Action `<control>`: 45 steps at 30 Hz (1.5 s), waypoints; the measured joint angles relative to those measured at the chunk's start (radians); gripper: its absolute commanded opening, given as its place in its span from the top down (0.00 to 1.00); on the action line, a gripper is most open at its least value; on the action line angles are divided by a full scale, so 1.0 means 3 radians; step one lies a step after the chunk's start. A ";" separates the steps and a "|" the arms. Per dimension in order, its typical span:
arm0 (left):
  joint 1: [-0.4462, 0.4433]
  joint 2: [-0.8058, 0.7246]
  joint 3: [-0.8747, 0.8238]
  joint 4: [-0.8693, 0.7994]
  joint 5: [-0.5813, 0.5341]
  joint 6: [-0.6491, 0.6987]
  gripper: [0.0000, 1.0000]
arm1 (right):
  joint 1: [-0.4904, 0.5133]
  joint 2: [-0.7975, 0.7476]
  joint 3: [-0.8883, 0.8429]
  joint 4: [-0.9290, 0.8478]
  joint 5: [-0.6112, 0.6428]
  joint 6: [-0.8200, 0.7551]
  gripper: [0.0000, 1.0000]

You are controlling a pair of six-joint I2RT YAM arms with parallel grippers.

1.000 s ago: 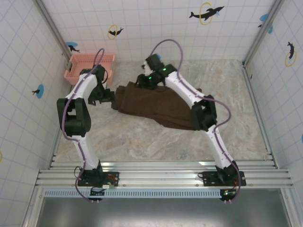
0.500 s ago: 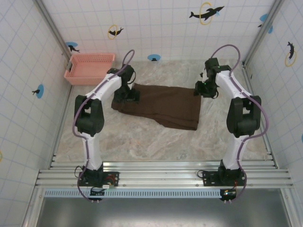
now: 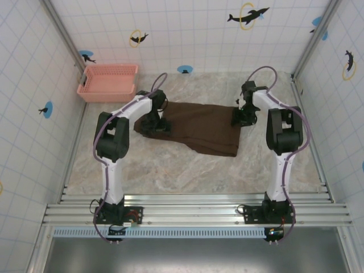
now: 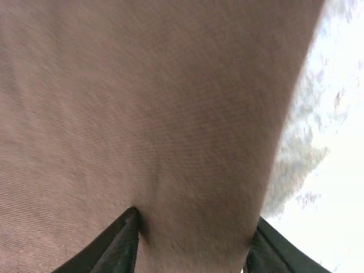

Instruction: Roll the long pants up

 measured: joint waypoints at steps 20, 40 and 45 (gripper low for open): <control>0.0009 0.1596 0.2618 -0.0643 -0.0052 -0.0103 0.03 | 0.0149 -0.0861 -0.1399 0.0381 -0.0378 0.0284 0.97; 0.0286 0.1743 0.2881 0.0022 0.0645 -0.0379 0.03 | 0.1944 -0.1280 -0.1076 0.0294 -0.0877 0.1254 0.42; 0.0445 0.1672 0.2782 -0.0017 0.0680 -0.0214 0.03 | 0.1924 -0.1264 -0.0486 -0.0165 -0.0936 0.0888 0.39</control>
